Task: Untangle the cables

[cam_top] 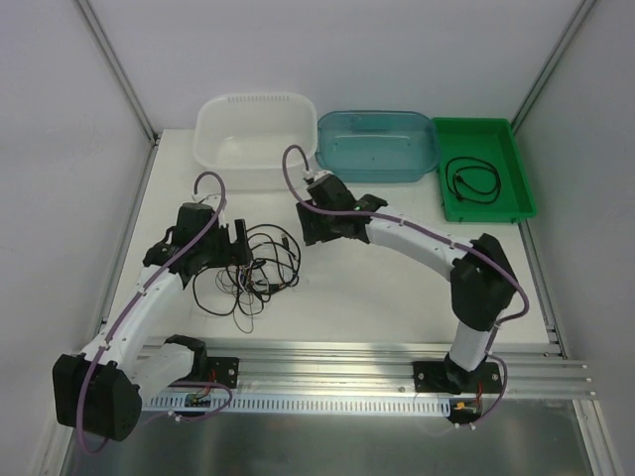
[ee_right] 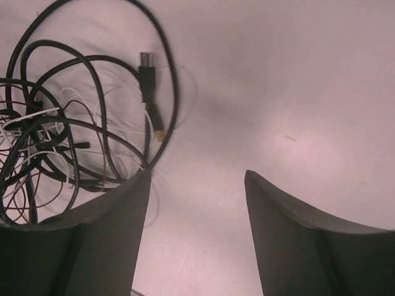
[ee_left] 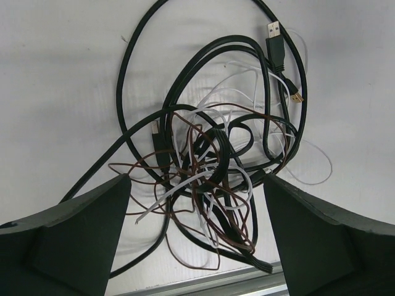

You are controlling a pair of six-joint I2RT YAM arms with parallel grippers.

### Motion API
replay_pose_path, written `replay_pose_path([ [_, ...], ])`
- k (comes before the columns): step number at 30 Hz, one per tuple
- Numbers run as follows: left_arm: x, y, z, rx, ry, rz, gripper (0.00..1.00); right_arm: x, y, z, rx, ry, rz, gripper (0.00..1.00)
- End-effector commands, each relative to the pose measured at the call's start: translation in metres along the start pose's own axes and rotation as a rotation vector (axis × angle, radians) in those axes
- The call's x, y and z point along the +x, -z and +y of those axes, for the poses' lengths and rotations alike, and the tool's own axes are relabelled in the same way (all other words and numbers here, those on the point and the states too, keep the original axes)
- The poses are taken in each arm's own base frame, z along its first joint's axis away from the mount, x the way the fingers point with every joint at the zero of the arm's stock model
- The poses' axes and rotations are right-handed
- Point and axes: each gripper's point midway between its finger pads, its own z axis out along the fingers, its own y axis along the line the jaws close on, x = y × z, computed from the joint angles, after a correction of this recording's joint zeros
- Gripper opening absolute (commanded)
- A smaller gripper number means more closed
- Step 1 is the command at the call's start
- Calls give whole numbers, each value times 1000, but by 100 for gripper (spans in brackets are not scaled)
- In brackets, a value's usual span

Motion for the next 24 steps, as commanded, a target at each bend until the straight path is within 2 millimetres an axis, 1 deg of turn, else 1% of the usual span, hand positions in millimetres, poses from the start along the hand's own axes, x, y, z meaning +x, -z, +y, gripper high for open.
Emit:
replay_pose_path([
  [1,4,-6,0,13,17,34,87,-13,-18,47,-66,-68,-43,65],
  [2,7,-9,1,7,20,52,84,-6,-35,55,-67,-56,-21,63],
  [3,9,-10,1,4,19,61,80,-9,-37,70,-93,-48,-34,61],
  [4,10,-11,2,3,19,70,78,-7,-44,77,-109,-47,-28,58],
  [5,12,-13,2,0,20,83,76,-10,-50,85,-128,-53,-44,57],
  [6,13,-14,2,0,19,90,73,-4,-62,88,-130,-57,-30,55],
  [7,14,-15,1,5,20,99,72,-10,-65,98,-169,-68,-51,52],
  [8,16,-16,1,8,21,110,71,-10,-69,104,-188,-68,-57,52],
  [9,16,-16,1,9,22,113,70,-6,-78,106,-193,-71,-49,50],
  [10,18,-17,-1,19,23,121,67,-13,-80,114,-224,-80,-68,50],
  [11,19,-18,-1,21,25,130,66,-13,-84,118,-239,-81,-67,49],
  [12,19,-18,-2,27,25,133,64,-7,-92,122,-252,-81,-50,49],
  [13,21,-20,-4,36,28,147,64,-13,-93,127,-267,-85,-62,49],
  [14,21,-20,-5,40,29,150,63,-13,-97,130,-270,-84,-64,49],
  [15,23,-21,-6,47,30,159,62,-8,-105,131,-266,-83,-54,48],
  [17,26,-23,-8,57,33,179,58,-11,-110,134,-270,-84,-61,48],
  [19,30,-26,-8,62,37,203,54,-5,-120,133,-260,-77,-44,46],
  [20,31,-27,-11,75,39,212,51,-6,-121,132,-259,-72,-45,45],
  [22,34,-29,-11,81,43,231,46,-6,-122,130,-251,-63,-49,38],
  [23,34,-29,-12,83,42,233,37,-4,-121,129,-246,-52,-49,34],
  [24,35,-29,-12,83,42,237,33,-6,-118,126,-240,-46,-56,24],
])
